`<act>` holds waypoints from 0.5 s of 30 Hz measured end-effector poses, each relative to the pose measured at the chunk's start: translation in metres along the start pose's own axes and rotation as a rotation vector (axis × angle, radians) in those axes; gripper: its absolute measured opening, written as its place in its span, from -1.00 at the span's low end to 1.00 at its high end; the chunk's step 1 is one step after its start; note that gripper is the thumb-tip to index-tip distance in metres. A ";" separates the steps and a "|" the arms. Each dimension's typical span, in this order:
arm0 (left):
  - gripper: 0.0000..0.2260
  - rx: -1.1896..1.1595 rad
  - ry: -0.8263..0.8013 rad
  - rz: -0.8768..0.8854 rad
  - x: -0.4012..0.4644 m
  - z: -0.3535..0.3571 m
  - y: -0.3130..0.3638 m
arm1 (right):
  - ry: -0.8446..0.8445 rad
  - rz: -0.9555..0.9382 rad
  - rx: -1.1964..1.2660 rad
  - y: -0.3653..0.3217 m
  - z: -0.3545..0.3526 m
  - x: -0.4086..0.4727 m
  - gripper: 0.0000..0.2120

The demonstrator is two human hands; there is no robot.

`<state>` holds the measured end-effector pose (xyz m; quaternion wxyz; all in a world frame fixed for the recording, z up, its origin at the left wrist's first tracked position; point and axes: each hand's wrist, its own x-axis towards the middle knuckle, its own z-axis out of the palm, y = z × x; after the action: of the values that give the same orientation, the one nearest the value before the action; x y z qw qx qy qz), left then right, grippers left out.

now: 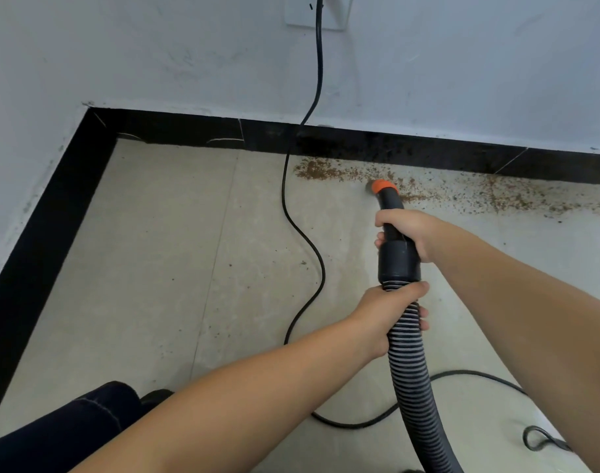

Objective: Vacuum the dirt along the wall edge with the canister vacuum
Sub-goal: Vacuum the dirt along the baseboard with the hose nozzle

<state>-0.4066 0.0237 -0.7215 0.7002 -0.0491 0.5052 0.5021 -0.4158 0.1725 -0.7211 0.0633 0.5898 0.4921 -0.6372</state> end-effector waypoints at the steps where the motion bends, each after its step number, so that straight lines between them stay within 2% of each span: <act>1: -0.84 -0.006 0.012 0.006 0.000 0.001 0.001 | -0.007 -0.005 -0.003 -0.003 0.001 0.000 -0.84; 10: -0.86 -0.112 0.187 0.080 -0.007 -0.032 0.005 | -0.155 -0.061 -0.130 -0.020 0.063 0.004 -0.84; 15: -0.85 -0.124 0.220 0.104 -0.009 -0.047 0.013 | -0.161 -0.094 -0.137 -0.026 0.081 0.007 -0.82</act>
<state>-0.4469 -0.0029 -0.7323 0.6092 -0.1205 0.5488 0.5596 -0.4908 0.1316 -0.7271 0.1127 0.5071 0.5549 -0.6498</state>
